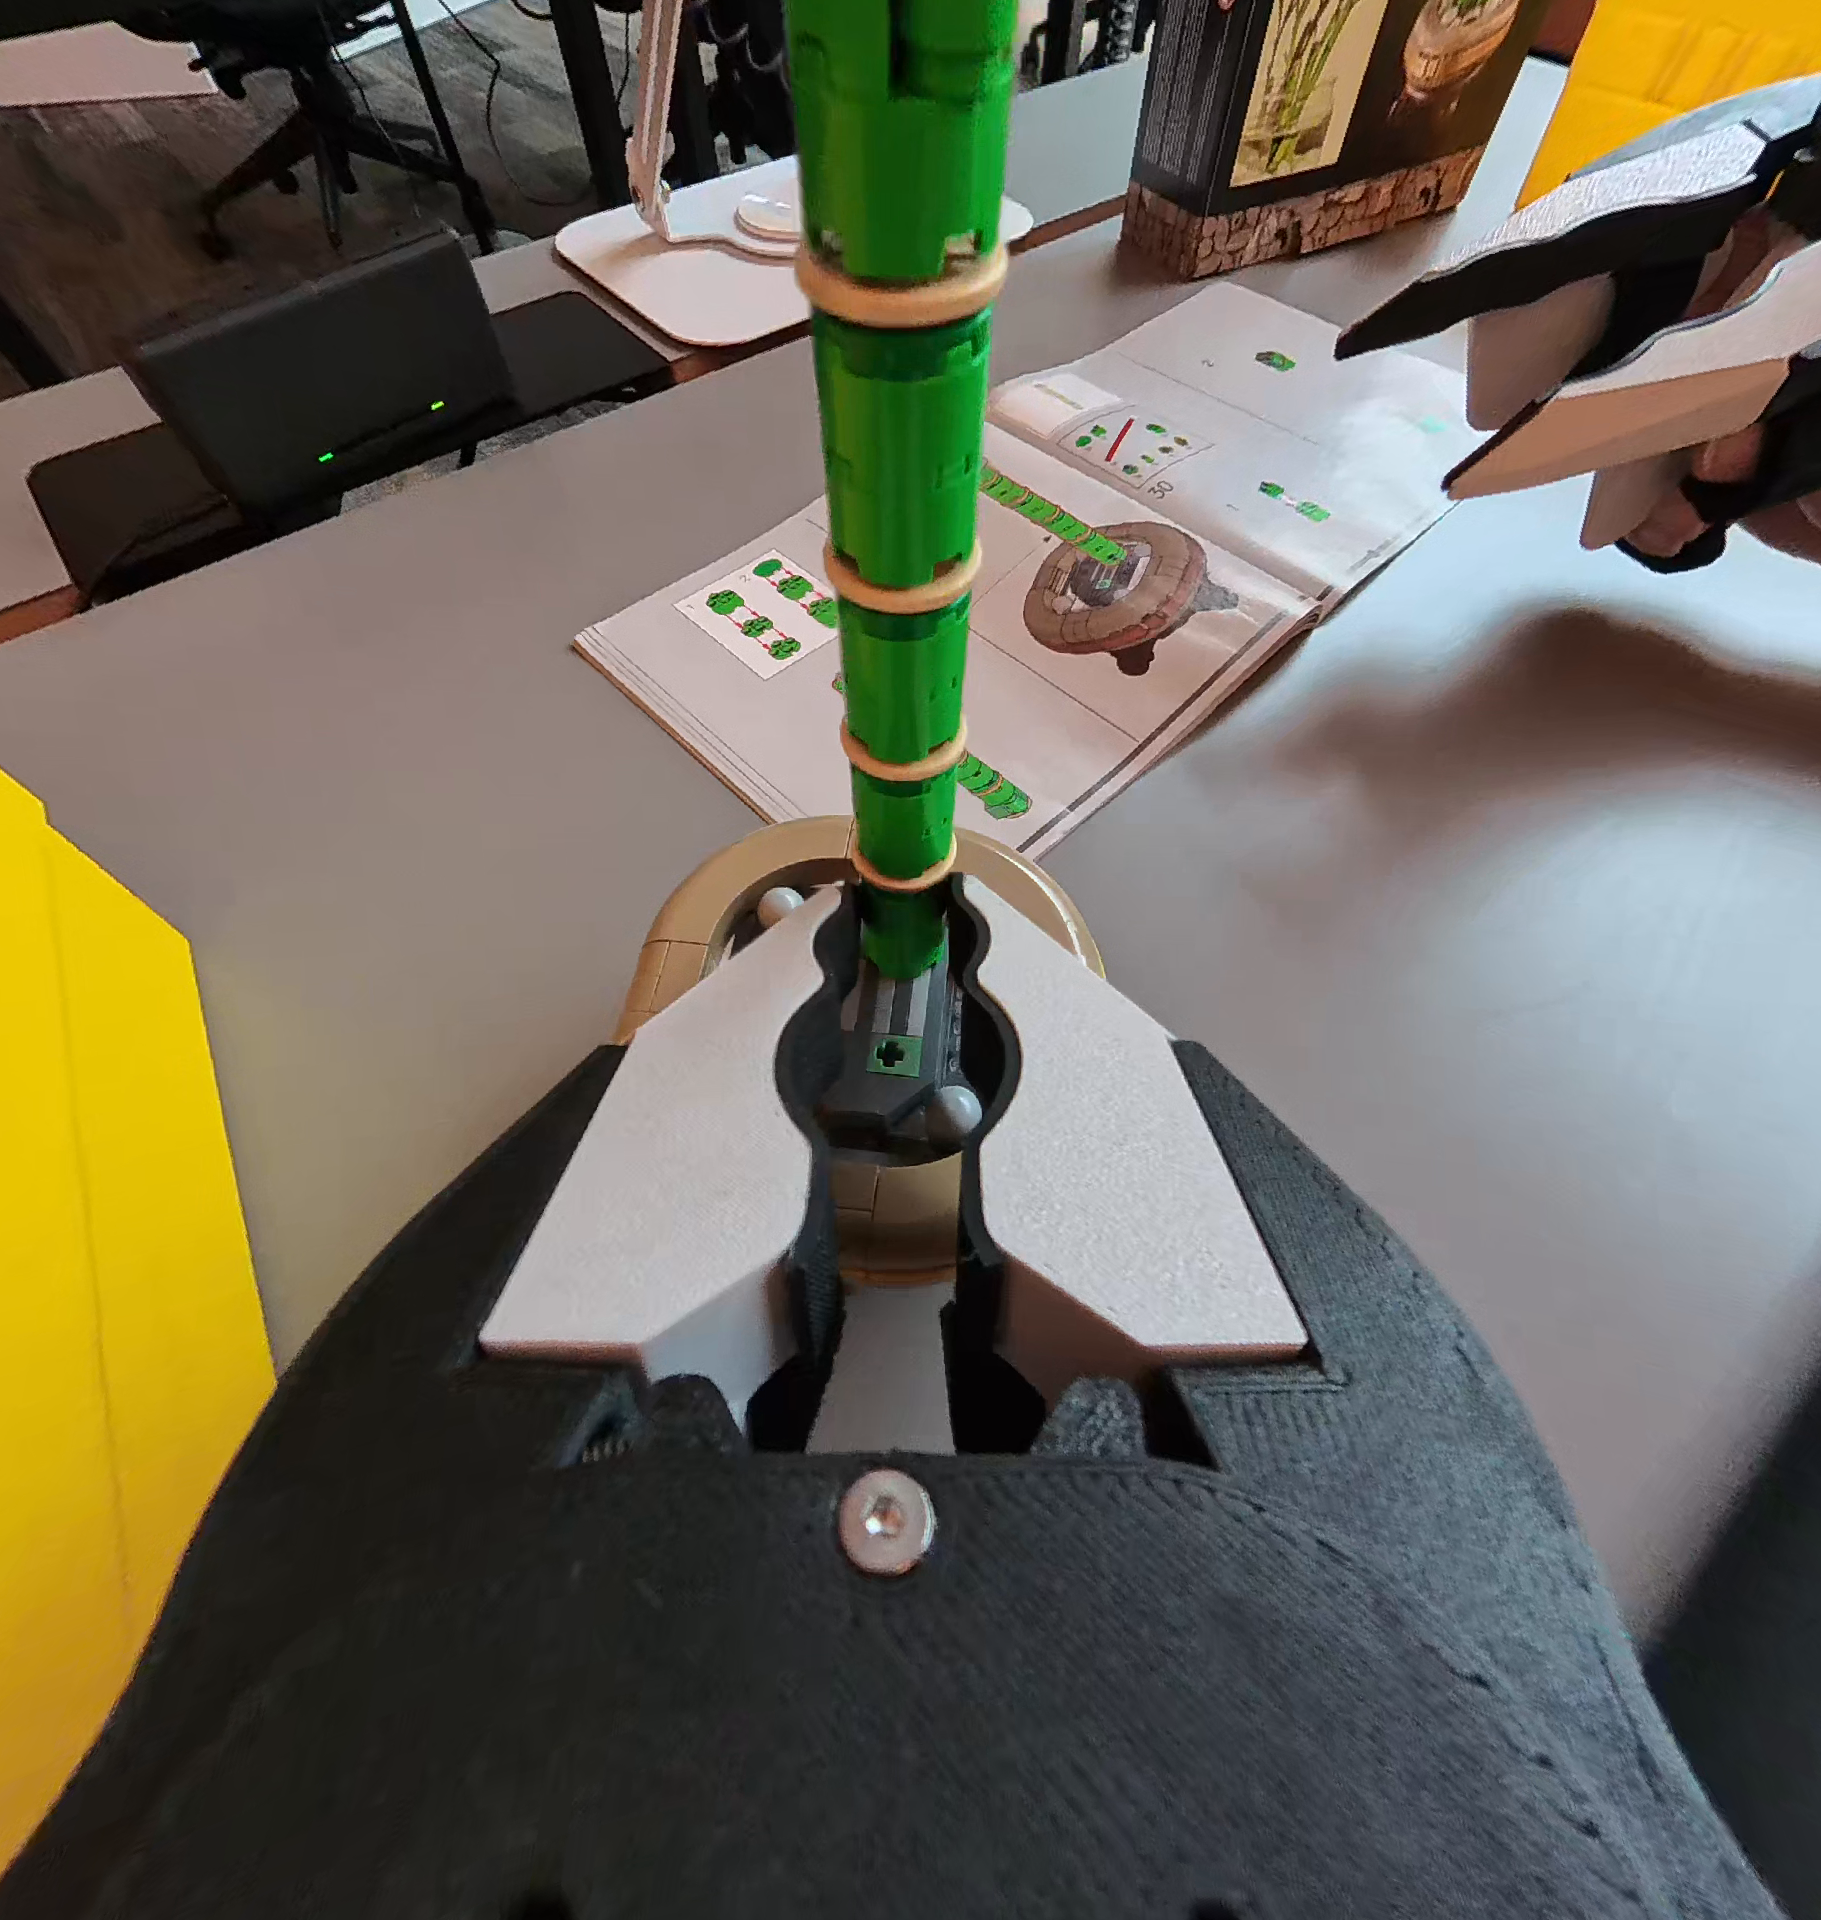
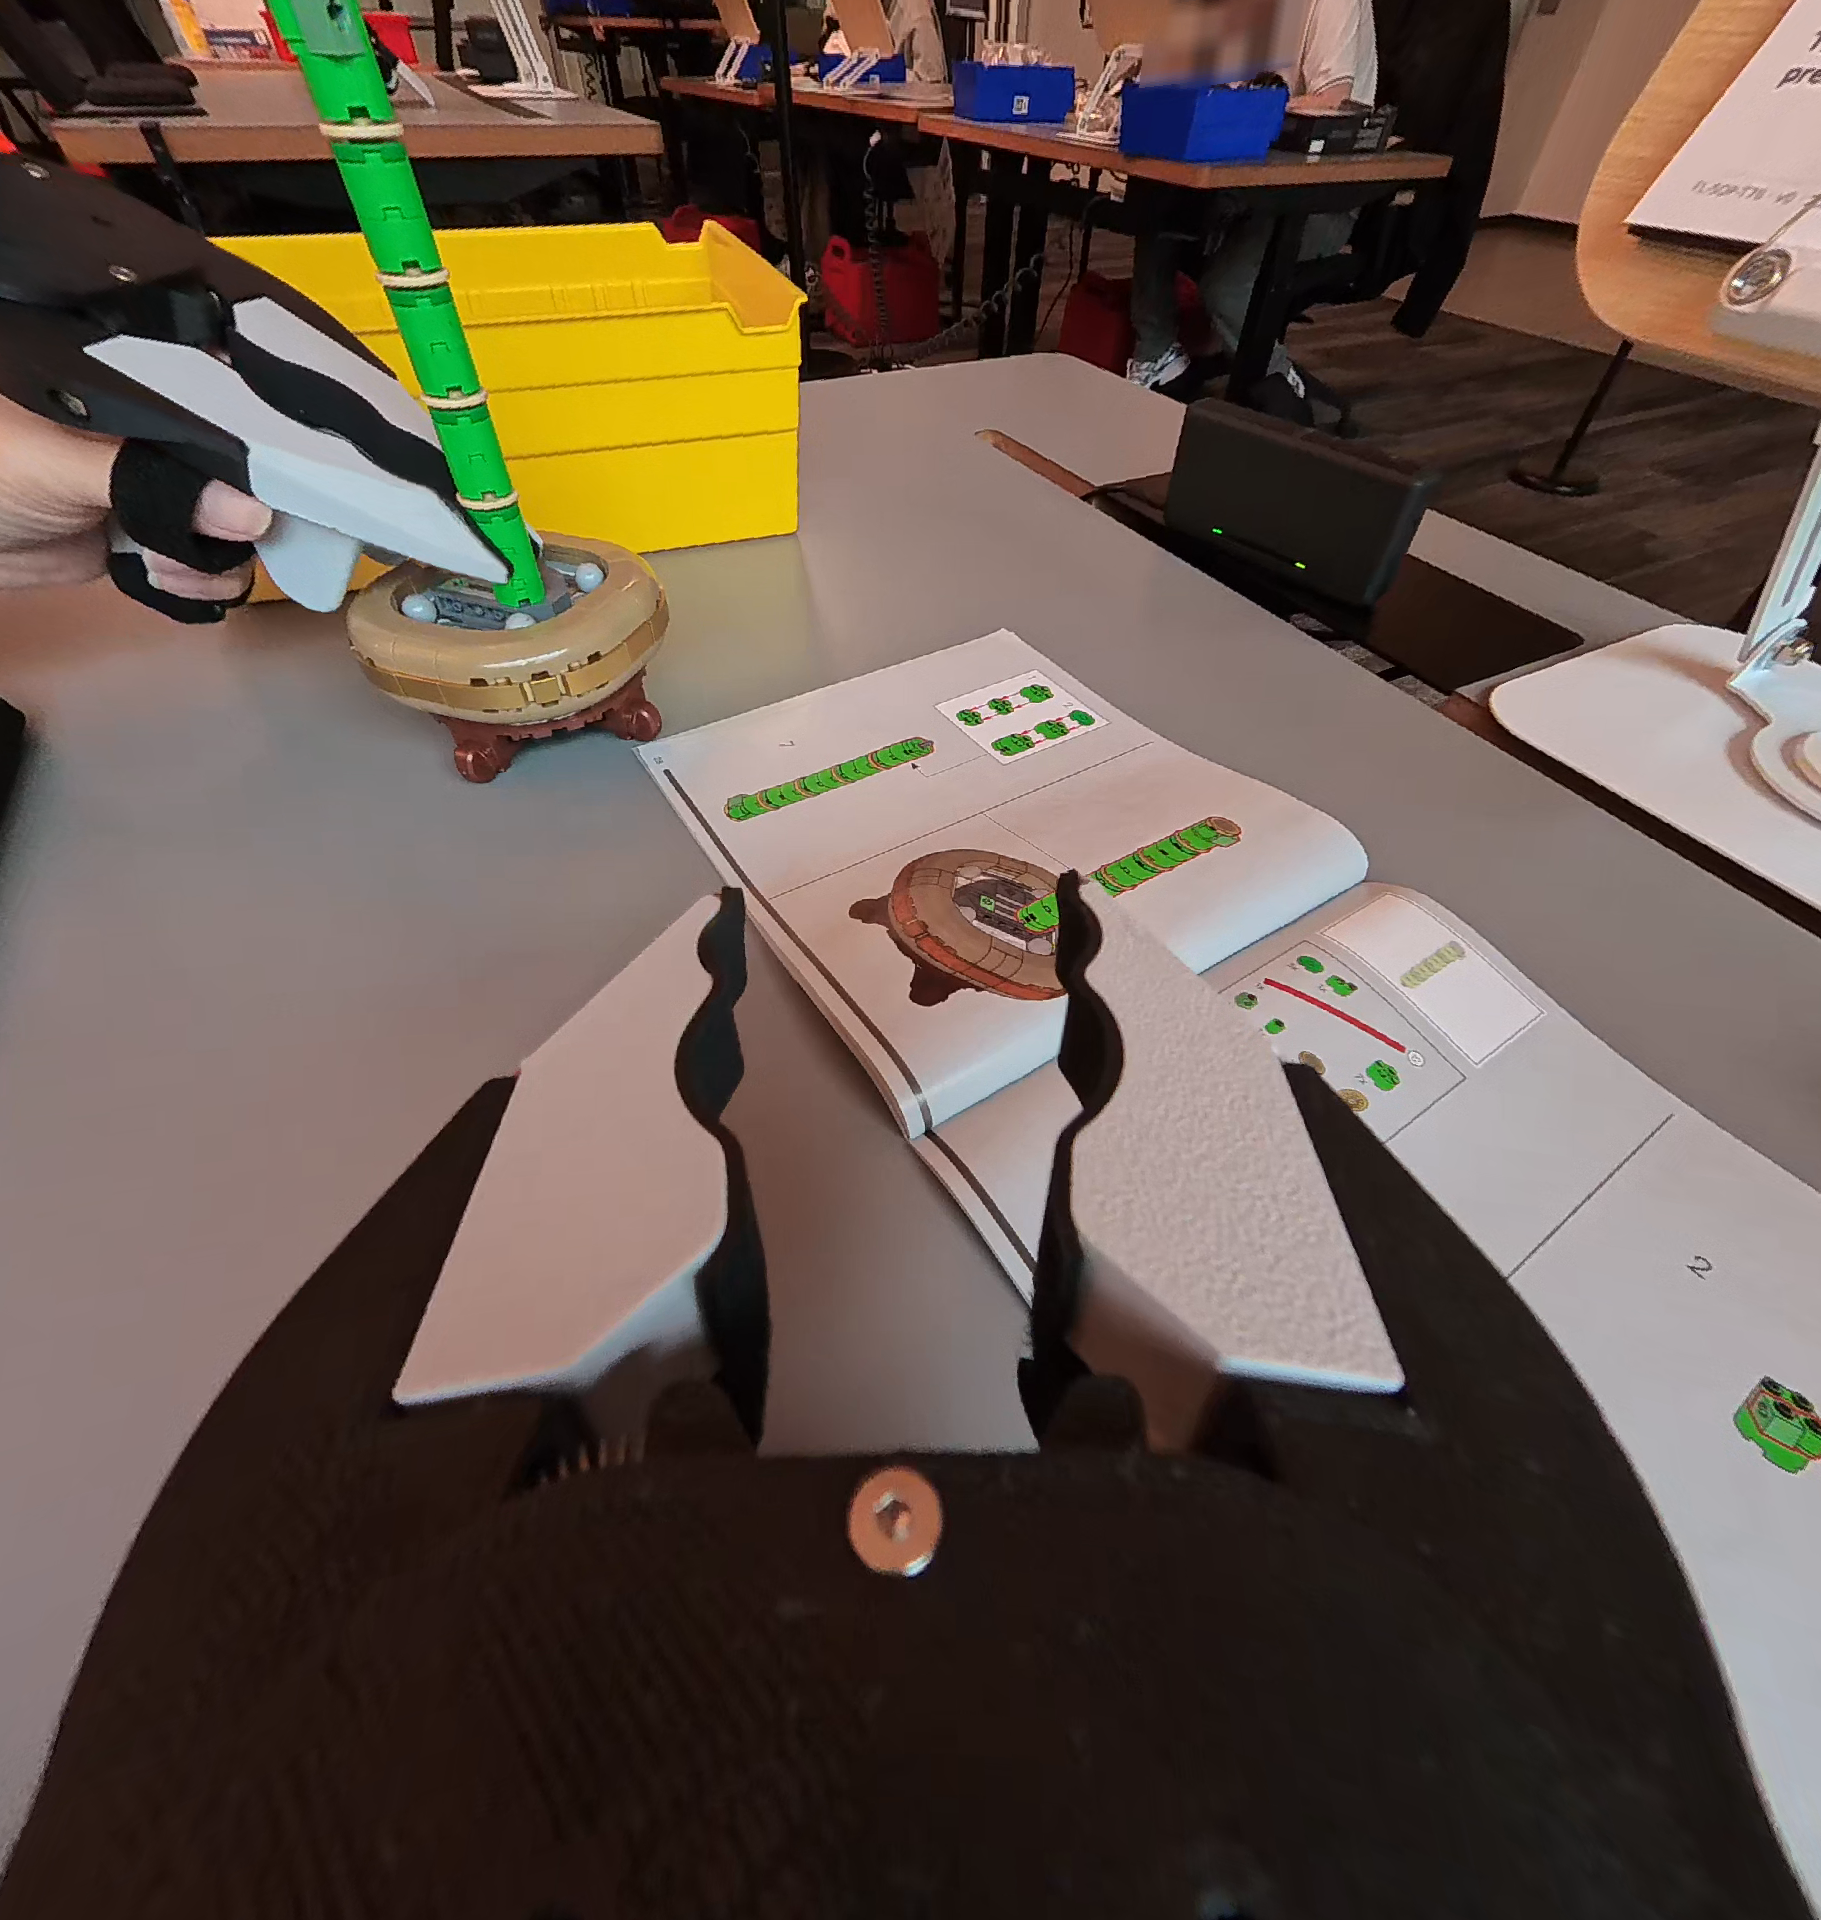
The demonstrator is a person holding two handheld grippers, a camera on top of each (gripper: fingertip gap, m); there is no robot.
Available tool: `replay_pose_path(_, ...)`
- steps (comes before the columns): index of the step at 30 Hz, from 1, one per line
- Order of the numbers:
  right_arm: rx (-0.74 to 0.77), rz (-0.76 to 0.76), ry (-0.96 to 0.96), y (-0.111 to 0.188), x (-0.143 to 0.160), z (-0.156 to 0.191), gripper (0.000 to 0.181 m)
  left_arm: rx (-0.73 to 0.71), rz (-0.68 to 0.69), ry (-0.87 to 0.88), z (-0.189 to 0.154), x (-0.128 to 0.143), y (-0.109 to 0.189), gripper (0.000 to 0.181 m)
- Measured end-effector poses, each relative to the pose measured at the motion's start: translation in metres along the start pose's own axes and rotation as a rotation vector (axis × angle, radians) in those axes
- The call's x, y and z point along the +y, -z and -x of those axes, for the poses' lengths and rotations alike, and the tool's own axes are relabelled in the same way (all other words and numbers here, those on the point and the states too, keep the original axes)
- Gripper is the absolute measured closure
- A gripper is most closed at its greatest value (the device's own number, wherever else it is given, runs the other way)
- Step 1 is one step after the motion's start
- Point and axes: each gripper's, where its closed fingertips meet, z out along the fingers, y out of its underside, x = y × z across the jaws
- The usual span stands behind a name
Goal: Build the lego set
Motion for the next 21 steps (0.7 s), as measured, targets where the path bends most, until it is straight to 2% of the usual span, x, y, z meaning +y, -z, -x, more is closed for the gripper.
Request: replay_pose_path(21,-0.005,0.021,0.027,-0.0005,0.0018,0.0026,0.122,0.024,0.008,-0.012,-0.0014,0.0002,-0.0008,0.167)
